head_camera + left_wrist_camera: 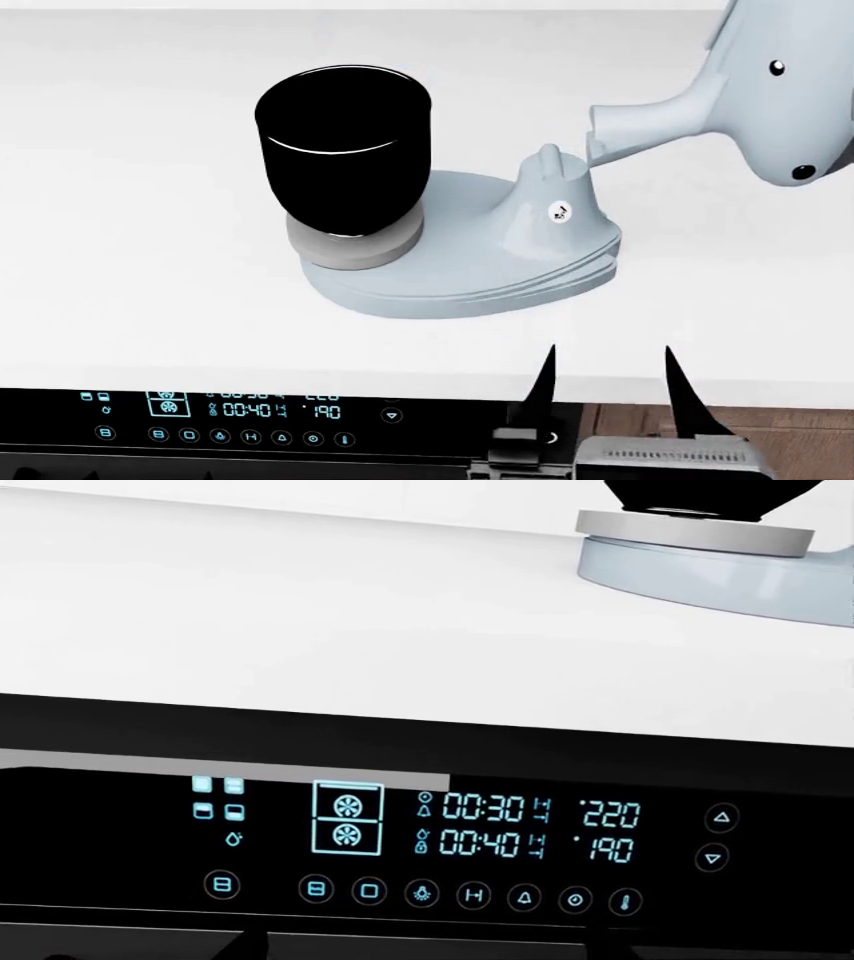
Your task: Open the stand mixer head.
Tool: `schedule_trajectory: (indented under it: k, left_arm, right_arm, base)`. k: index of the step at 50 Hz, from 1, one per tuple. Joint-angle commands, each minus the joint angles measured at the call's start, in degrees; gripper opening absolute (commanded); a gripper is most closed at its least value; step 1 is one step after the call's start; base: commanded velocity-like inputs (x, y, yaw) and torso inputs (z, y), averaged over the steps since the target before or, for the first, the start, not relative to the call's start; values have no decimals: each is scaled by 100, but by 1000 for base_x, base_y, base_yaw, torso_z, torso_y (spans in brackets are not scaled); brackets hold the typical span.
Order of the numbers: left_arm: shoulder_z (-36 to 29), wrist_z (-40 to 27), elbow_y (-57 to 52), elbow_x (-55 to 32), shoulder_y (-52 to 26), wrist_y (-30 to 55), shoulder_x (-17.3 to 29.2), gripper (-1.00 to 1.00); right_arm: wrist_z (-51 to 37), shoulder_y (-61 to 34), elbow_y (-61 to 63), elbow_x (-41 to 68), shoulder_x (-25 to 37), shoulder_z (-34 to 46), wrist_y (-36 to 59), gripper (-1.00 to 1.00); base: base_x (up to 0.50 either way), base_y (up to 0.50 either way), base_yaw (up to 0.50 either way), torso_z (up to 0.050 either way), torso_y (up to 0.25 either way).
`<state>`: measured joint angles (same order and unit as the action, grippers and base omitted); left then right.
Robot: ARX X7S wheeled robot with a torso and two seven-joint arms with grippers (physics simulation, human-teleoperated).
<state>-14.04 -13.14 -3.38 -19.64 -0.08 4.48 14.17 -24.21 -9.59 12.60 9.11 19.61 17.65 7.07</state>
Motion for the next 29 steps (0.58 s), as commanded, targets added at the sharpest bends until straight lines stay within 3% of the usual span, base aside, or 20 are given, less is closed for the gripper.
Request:
schedule_trajectory:
  k: [1, 10, 18, 29]
  left_arm:
    - [43, -3, 90, 348, -9, -292, -103, 100]
    - [-33, 27, 74, 332, -79, -263, -103, 100]
    - [-273, 229, 375, 385, -386, -315, -210, 100]
    - [-324, 289, 602, 386, -424, -502, -230, 100]
  right_arm:
    - [69, 725, 550, -141, 93, -64, -89, 100]
    - [43, 959, 804, -10, 237, -213, -122, 100]
    - [156, 1396, 1160, 922, 395, -684, 19, 100]
    - [78, 1338, 1076, 799, 392, -639, 67, 100]
  base:
    - [0, 0, 0, 0, 0]
    - [0, 0, 0, 0, 0]
    - [0, 0, 0, 0, 0]
    - [0, 0, 0, 0, 0]
